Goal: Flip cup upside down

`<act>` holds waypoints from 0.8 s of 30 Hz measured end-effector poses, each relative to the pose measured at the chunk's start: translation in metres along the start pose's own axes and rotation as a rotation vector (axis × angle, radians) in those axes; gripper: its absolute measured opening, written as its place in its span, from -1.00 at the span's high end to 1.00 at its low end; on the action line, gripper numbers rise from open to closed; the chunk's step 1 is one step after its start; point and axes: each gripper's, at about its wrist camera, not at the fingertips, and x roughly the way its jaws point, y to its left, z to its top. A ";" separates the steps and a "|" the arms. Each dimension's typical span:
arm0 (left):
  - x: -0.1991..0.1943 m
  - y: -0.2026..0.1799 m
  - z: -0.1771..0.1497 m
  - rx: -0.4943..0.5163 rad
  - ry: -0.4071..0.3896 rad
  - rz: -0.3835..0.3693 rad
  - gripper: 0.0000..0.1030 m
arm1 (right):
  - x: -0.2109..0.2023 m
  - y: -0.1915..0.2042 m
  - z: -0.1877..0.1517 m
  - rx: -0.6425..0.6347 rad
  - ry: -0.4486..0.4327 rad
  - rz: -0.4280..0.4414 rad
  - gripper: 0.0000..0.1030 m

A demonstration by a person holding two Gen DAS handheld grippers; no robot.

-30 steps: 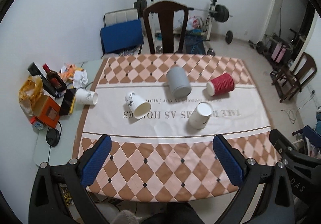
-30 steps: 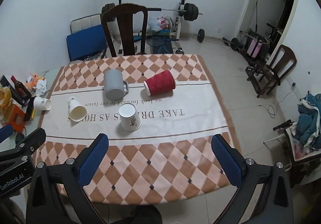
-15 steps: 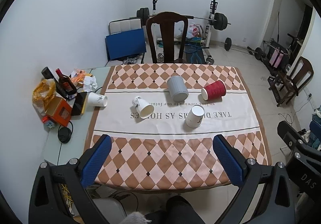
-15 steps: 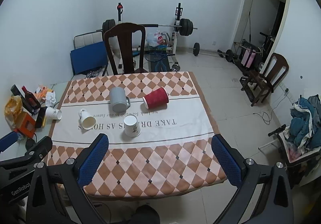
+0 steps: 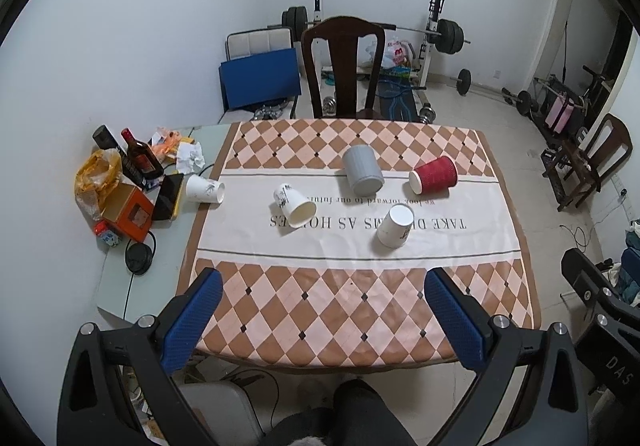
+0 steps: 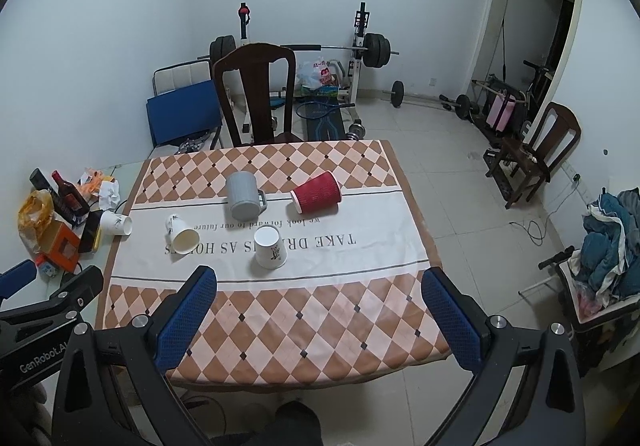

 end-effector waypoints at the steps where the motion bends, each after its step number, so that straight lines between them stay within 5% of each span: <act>1: 0.001 0.000 0.000 0.000 0.011 0.003 -1.00 | -0.001 0.000 0.000 0.001 0.007 -0.001 -1.00; 24: 0.005 -0.002 -0.001 0.019 0.070 0.005 -1.00 | 0.018 -0.006 0.013 -0.021 0.066 -0.010 -1.00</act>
